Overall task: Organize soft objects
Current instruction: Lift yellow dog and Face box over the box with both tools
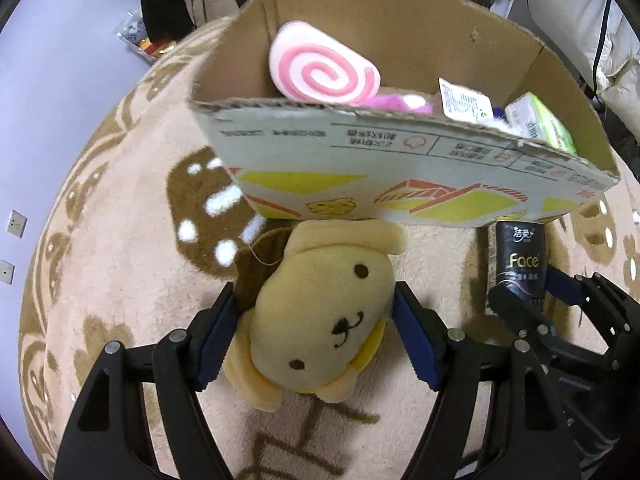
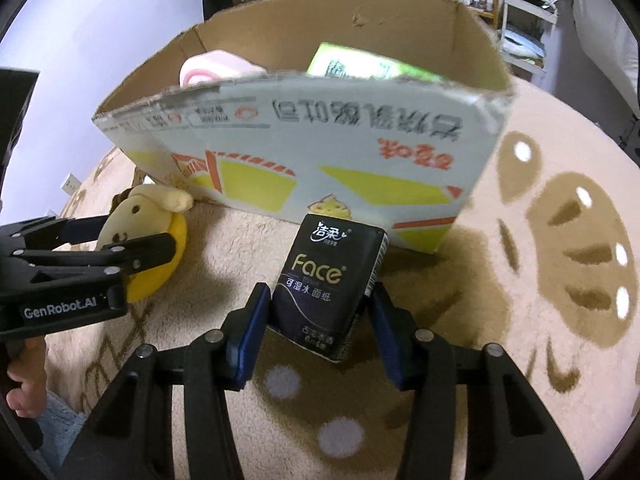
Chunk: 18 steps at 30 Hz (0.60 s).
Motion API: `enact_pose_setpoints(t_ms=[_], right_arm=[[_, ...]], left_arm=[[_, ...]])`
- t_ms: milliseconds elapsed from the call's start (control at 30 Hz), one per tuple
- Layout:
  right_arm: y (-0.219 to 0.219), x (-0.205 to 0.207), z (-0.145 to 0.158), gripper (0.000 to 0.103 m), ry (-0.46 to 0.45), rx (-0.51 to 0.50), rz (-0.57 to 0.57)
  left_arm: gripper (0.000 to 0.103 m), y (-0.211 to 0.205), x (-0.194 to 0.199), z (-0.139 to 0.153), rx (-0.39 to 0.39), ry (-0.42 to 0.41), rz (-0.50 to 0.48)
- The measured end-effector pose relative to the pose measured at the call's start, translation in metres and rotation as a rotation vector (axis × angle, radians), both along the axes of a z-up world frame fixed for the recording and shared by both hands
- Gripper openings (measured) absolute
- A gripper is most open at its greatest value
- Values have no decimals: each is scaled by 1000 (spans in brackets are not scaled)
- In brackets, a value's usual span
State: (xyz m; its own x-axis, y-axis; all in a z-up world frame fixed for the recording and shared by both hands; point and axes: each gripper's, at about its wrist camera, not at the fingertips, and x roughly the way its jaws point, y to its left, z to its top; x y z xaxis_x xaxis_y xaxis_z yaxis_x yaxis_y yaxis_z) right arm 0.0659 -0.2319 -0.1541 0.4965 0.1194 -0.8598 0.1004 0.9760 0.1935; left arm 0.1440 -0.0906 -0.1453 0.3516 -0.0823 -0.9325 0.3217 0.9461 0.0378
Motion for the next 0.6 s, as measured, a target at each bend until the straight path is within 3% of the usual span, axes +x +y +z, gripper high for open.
enact_pose_setpoints(t_ms=[233, 600], right_arm=[[-2, -25, 37, 52, -109, -84, -48], [17, -51, 89, 52, -276, -123, -90]], left_arm=[[74, 7, -15, 28, -3, -91, 10], [73, 15, -50, 79, -56, -218, 10]])
